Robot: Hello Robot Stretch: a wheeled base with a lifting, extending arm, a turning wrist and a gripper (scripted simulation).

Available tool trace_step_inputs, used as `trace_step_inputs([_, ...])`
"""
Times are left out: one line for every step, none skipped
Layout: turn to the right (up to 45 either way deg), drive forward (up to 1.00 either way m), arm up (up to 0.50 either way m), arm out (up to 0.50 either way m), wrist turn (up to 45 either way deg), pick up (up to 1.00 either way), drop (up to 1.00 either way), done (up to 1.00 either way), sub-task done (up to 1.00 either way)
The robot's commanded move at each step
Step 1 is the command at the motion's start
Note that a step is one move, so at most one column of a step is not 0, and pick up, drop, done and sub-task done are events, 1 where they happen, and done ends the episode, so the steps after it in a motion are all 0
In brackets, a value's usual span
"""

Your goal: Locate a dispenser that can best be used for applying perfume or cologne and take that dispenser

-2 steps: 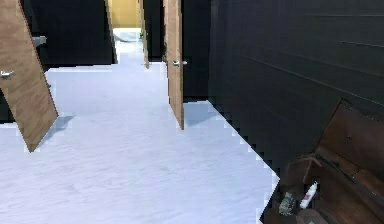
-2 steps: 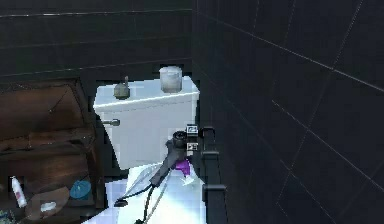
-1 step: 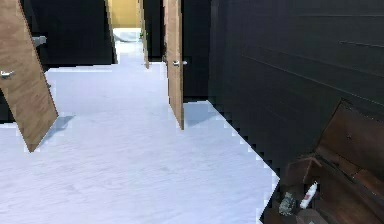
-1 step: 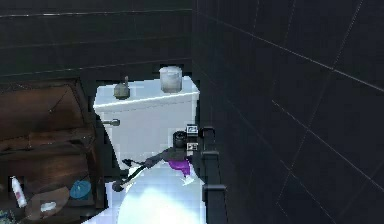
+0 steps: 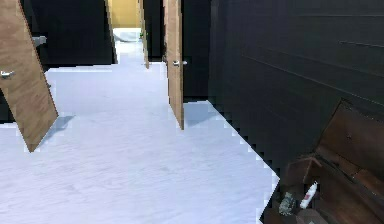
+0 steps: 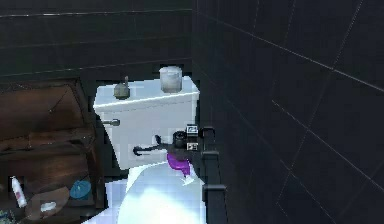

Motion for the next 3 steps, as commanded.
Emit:
trace_step_inputs([0.0, 0.00, 0.00, 0.00, 39.0, 0.00, 0.00, 0.00, 0.00])
trace_step_inputs([0.0, 0.00, -0.30, 0.00, 0.0, 0.00, 0.00, 0.00, 0.00])
trace_step_inputs([0.0, 0.00, 0.00, 0.00, 0.0, 1.00, 0.00, 0.00, 0.00])
